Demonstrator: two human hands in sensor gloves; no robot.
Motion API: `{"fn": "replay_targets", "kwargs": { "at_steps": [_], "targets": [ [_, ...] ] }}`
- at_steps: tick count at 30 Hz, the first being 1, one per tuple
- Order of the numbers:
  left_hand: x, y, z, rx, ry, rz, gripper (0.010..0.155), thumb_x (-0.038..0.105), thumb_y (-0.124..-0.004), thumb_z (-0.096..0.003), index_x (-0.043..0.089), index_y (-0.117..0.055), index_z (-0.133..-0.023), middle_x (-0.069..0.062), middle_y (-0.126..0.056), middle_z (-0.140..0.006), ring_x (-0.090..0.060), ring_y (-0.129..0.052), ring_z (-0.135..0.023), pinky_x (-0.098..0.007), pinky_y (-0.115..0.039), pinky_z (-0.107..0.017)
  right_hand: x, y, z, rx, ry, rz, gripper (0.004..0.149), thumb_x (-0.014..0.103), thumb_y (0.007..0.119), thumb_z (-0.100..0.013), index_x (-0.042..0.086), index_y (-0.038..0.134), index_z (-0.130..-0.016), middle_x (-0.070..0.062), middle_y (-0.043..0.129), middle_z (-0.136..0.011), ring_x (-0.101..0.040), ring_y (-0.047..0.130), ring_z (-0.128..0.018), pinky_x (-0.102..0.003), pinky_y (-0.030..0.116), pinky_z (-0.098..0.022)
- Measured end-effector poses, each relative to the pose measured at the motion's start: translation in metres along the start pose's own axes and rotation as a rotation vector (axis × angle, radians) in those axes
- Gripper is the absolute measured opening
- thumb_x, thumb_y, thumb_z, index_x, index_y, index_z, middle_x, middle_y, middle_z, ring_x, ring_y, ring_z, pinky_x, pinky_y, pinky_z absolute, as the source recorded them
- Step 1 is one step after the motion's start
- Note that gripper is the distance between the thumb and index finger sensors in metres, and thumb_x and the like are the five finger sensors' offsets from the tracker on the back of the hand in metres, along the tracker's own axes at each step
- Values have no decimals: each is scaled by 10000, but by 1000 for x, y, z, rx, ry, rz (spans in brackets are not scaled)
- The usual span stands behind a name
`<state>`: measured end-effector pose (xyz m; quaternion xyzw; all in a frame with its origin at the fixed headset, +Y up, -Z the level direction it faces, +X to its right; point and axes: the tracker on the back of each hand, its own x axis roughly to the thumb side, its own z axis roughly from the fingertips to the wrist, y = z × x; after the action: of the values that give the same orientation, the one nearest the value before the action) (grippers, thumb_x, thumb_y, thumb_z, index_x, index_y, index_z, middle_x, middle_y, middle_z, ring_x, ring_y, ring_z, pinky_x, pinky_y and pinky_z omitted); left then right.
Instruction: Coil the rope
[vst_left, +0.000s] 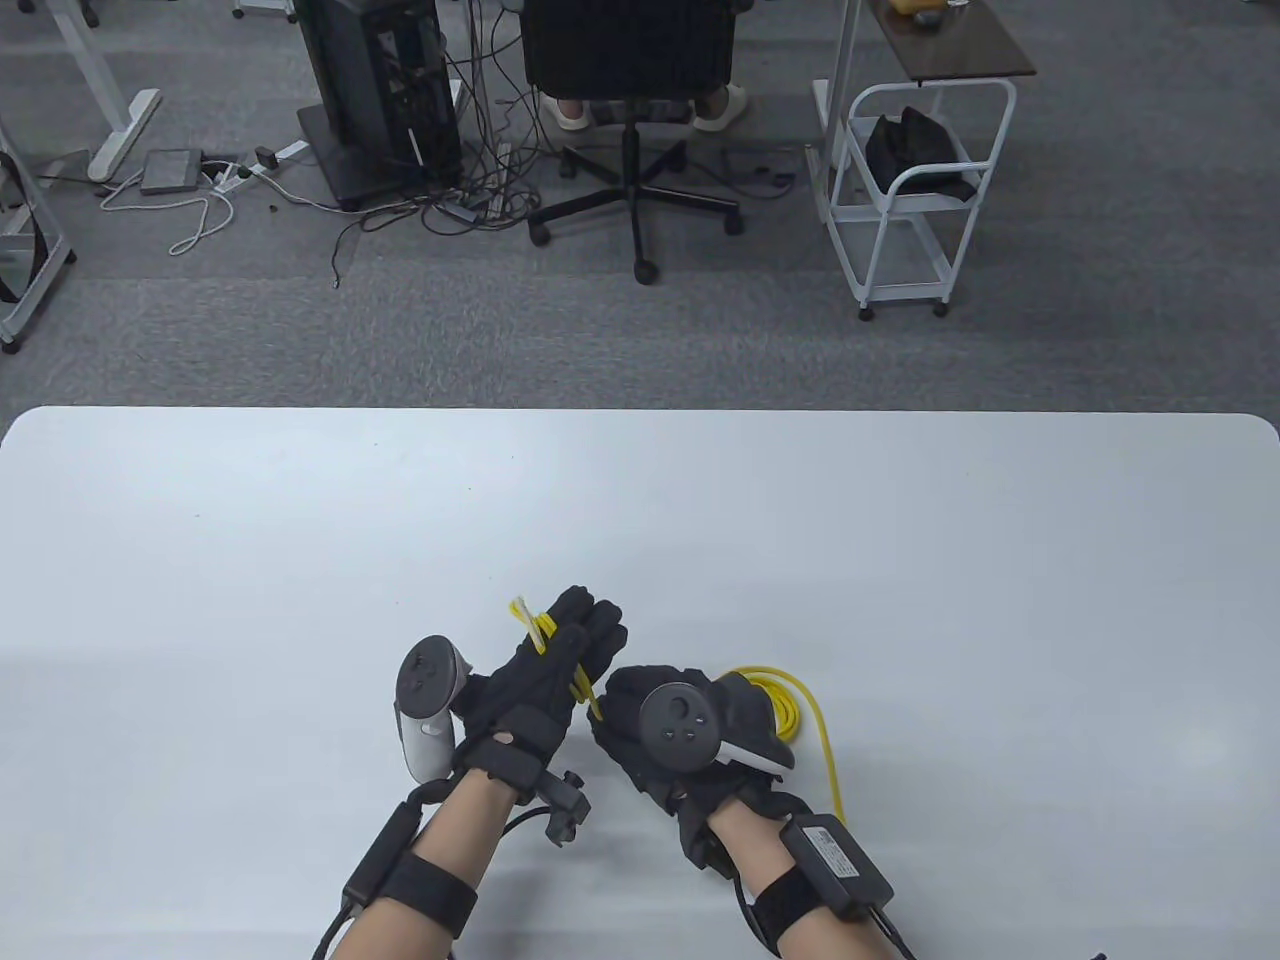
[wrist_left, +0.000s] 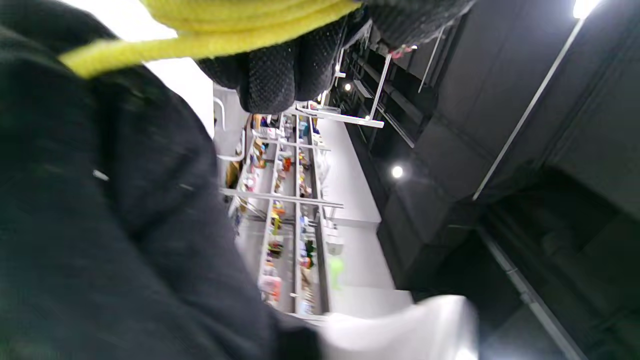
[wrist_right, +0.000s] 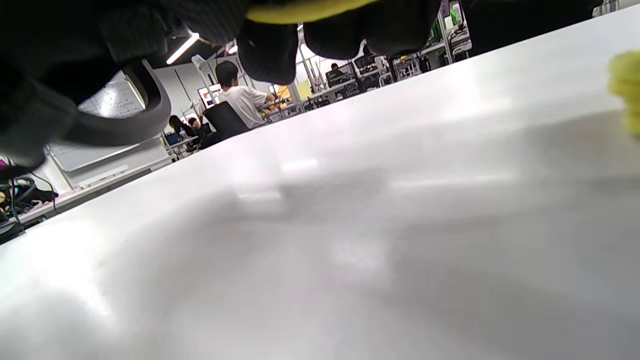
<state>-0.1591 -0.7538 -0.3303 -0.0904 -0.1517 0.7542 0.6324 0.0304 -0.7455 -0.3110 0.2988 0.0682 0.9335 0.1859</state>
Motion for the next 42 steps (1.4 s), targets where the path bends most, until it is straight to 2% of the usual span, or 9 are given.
{"fn": "replay_targets", "kwargs": {
  "at_steps": [3,11,16,20,29,35,40,42],
  "targets": [
    [-2,-2,0,-24,0,92,589,459,-544,-616,140,-563,-1110,-123,-833,-1040,-281,-961,-868,-355,-781,-657,-3,1,-1,10,12,-10,420,383,656,-604,165,711,-959,-202,578,-1079,-513,611,-944,-766,439,-658],
    [-4,-16,-5,-177,56,53,589,466,-582,-610,89,-710,-1044,-153,-985,-874,-282,-1093,-650,-356,-865,-514,-22,-3,0,11,85,-3,423,382,655,-602,152,706,-953,-200,568,-1087,-516,597,-955,-774,430,-656],
    [-9,-22,-9,-331,149,-36,584,475,-590,-615,97,-737,-1035,-130,-1013,-851,-269,-1097,-636,-352,-865,-508,-33,-13,4,-36,124,21,414,385,665,-598,160,707,-943,-194,565,-1089,-516,593,-958,-775,428,-656],
    [-13,-25,-10,-413,214,-59,585,480,-580,-620,97,-765,-1021,-143,-1007,-858,-290,-1088,-644,-367,-855,-515,-39,-19,7,-65,145,44,415,387,679,-592,164,705,-941,-189,561,-1091,-514,592,-960,-776,427,-656],
    [-16,-23,-10,-437,277,-114,547,485,-554,-628,164,-813,-988,-166,-995,-879,-322,-1067,-676,-390,-833,-537,-44,-31,12,-148,149,-9,408,373,698,-589,157,710,-935,-183,567,-1089,-513,599,-958,-776,427,-657],
    [-14,-20,-9,-457,299,-145,553,488,-549,-629,159,-843,-964,-173,-996,-881,-335,-1061,-684,-398,-826,-545,-44,-33,12,-180,147,-43,407,365,698,-591,154,705,-938,-182,563,-1091,-513,595,-960,-777,427,-656],
    [-17,-19,-9,-491,366,-248,575,484,-545,-632,127,-821,-988,-188,-974,-907,-348,-1045,-709,-407,-813,-561,-40,-36,13,-225,128,-101,412,368,695,-589,148,702,-937,-182,564,-1089,-512,600,-957,-775,431,-656],
    [-18,-19,-8,-471,381,-276,589,482,-537,-635,113,-775,-1027,-199,-943,-939,-357,-1021,-744,-413,-795,-581,-37,-35,13,-240,111,-138,412,367,693,-590,144,699,-937,-183,566,-1087,-511,602,-955,-775,433,-655]
  ]
}}
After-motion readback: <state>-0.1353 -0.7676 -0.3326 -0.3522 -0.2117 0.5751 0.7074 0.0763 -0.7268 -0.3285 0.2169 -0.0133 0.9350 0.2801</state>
